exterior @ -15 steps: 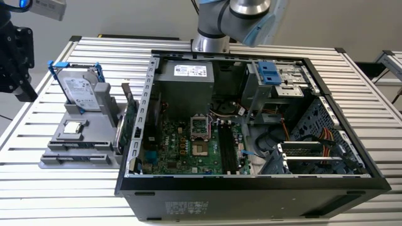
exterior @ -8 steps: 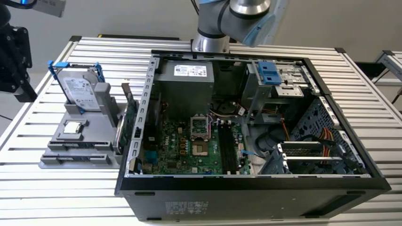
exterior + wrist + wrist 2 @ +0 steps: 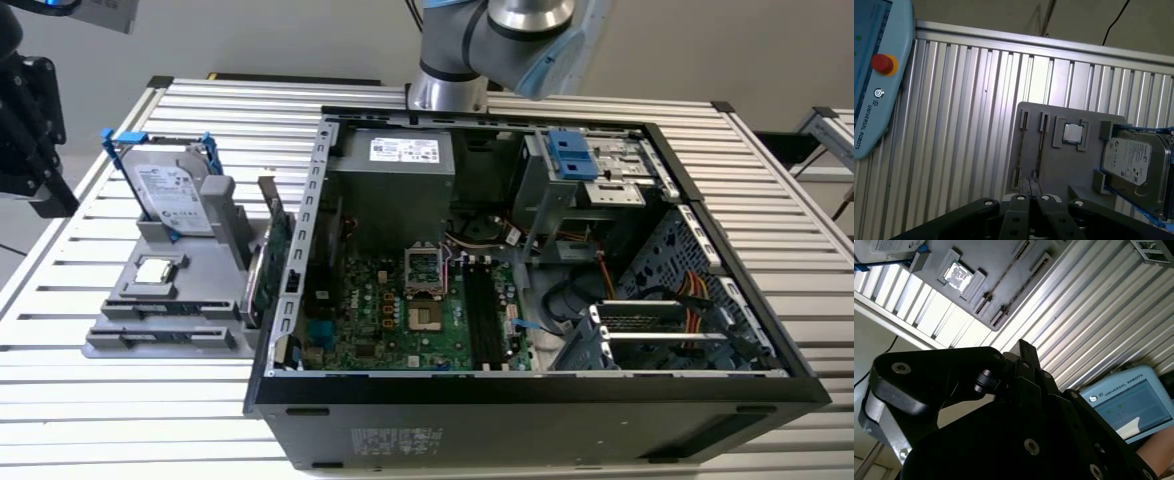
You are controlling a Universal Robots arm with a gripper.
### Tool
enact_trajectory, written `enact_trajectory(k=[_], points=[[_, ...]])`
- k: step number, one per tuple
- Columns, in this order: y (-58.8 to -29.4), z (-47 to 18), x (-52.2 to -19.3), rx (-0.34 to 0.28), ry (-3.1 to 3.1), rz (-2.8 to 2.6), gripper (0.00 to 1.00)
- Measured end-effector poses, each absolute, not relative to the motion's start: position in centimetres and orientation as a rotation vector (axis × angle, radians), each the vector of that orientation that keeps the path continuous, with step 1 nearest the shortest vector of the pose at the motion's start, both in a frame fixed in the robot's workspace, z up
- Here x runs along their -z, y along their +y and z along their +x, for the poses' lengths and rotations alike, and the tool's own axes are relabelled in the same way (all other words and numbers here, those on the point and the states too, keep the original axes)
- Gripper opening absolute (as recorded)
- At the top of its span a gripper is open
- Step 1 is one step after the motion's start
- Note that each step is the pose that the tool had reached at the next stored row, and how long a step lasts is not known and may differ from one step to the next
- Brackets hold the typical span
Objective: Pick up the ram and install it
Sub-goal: 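Reach for the ram, then pick up the ram and move it above insertion slot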
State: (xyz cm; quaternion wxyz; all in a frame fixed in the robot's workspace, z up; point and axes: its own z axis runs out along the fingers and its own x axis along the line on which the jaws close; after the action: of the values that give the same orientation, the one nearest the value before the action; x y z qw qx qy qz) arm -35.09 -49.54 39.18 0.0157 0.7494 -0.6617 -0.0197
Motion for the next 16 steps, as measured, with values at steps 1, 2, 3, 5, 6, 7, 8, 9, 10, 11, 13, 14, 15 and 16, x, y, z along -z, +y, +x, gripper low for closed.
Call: enact_trajectory(k=[1, 2, 3, 5, 6, 7, 8, 9, 10, 11, 13, 14, 15, 16], points=[[-49.54, -35.09, -39.18, 0.061, -2.058, 2.331, 0.00], [-49.54, -35.09, -39.18, 0.061, -2.058, 2.331, 0.00], [-49.54, -35.09, -39.18, 0.061, -2.058, 2.331, 0.00], [-49.54, -35.09, -39.18, 0.061, -2.058, 2.331, 0.00], [-49.54, -35.09, -39.18, 0.061, -2.058, 2.331, 1.00], [-49.54, -35.09, -39.18, 0.061, -2.058, 2.331, 1.00], [-49.54, -35.09, -39.18, 0.061, -2.058, 2.331, 1.00], [-49.54, -35.09, -39.18, 0.061, -2.058, 2.331, 1.00], [-49.54, -35.09, -39.18, 0.061, -2.058, 2.331, 1.00], [-49.54, -35.09, -39.18, 0.061, -2.058, 2.331, 1.00], [-49.54, -35.09, -39.18, 0.061, -2.058, 2.331, 1.00], [-49.54, -35.09, -39.18, 0.061, -2.058, 2.331, 1.00], [-49.54, -35.09, -39.18, 0.061, -2.058, 2.331, 1.00], [-49.54, -35.09, -39.18, 0.061, -2.058, 2.331, 1.00]])
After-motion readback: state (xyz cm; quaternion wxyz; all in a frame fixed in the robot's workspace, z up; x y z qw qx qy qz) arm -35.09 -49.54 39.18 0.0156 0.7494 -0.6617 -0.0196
